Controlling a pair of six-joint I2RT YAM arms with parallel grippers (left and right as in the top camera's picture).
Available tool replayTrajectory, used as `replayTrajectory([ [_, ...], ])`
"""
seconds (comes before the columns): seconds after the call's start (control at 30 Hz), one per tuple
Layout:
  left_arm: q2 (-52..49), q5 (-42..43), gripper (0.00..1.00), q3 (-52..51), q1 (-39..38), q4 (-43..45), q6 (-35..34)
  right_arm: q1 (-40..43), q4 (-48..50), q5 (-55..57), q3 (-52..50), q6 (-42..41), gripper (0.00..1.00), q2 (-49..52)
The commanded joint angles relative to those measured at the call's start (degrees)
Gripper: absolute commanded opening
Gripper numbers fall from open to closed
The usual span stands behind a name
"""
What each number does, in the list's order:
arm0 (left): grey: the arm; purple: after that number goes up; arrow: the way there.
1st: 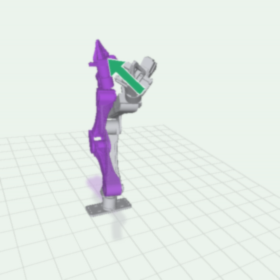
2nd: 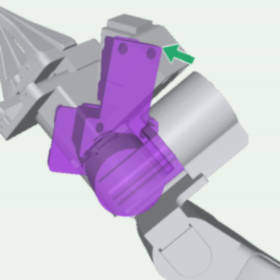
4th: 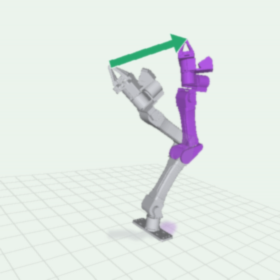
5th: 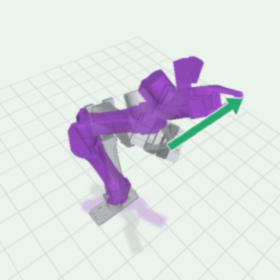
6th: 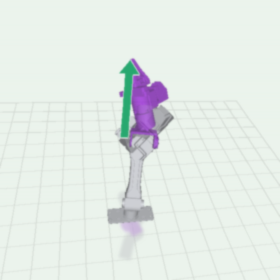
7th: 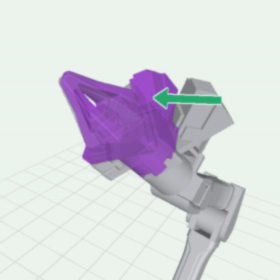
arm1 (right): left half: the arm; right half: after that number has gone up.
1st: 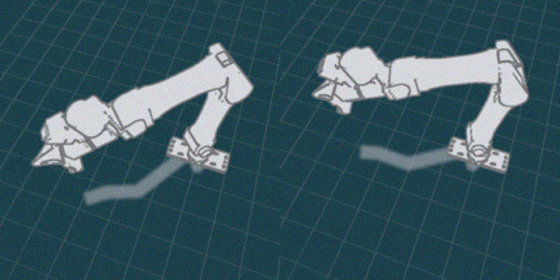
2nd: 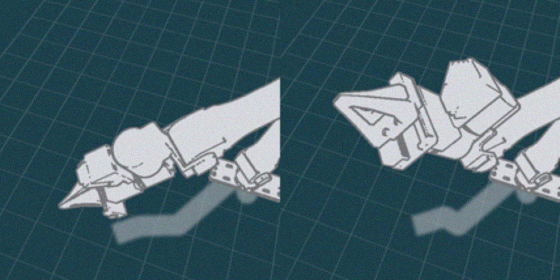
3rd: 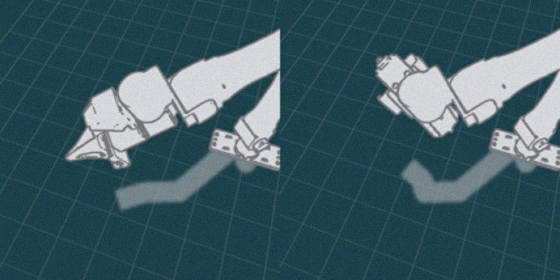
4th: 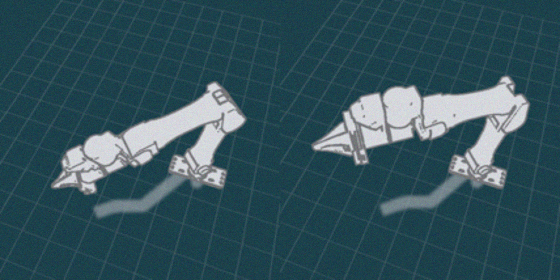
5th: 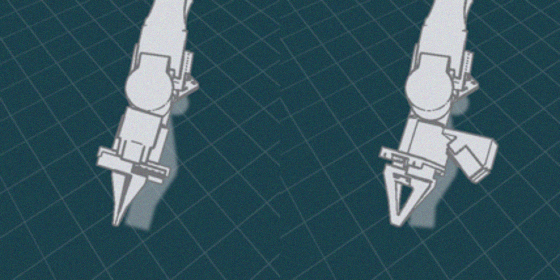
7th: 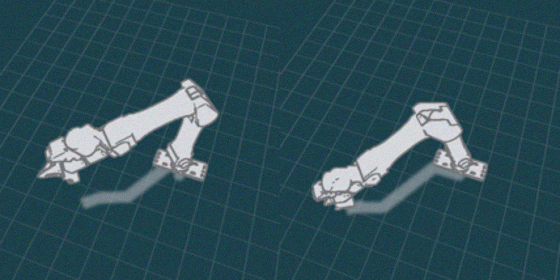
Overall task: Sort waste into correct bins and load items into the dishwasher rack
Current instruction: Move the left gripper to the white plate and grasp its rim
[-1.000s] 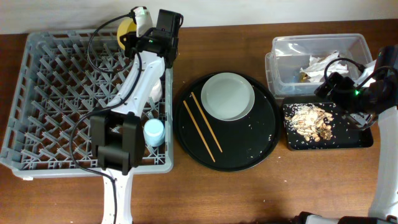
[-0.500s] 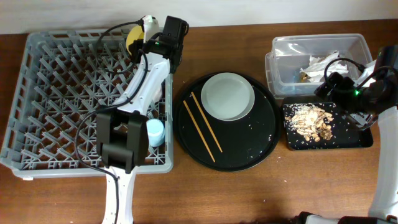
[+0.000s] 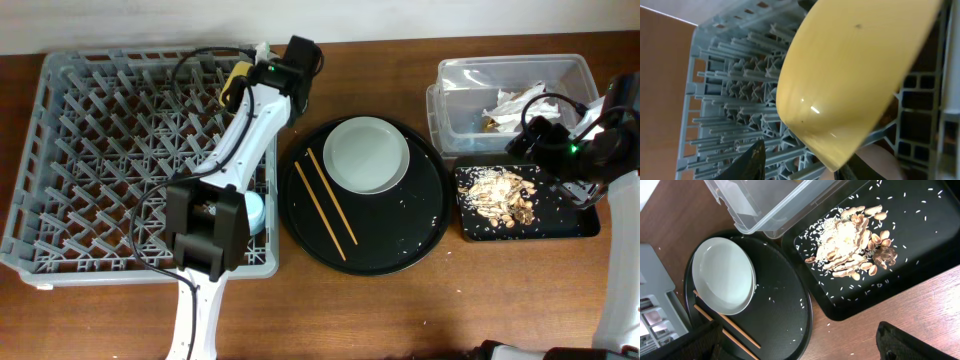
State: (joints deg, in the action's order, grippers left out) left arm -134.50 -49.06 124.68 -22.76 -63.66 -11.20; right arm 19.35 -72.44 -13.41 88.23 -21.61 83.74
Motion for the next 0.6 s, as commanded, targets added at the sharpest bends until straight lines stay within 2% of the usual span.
replayTrajectory([
  [0.0,0.3,6.9,0.53,7.3,0.0,-3.3,0.2,-0.3,0.0,0.5,-0.2,0.3,0.98,0.2],
  [0.1,0.3,17.8,0.60,13.0,-0.5,-6.1,1.3,-0.3,0.0,0.5,-0.2,0.3,0.98,0.2],
  [0.23,0.3,32.1,0.61,14.0,-1.8,-6.6,5.1,-0.3,0.0,0.5,-0.2,0.3,0.98,0.2],
  [0.37,0.2,54.6,0.67,13.6,-4.0,-9.2,13.9,-0.3,0.0,0.5,-0.2,0.3,0.98,0.2],
  [0.47,0.2,57.4,0.71,10.7,-4.1,-8.4,13.9,-0.3,0.0,0.5,-0.2,0.3,0.98,0.2],
  [0.57,-1.0,62.0,0.72,5.5,-4.4,-3.3,13.9,-0.3,0.0,0.5,-0.2,0.3,0.98,0.2],
])
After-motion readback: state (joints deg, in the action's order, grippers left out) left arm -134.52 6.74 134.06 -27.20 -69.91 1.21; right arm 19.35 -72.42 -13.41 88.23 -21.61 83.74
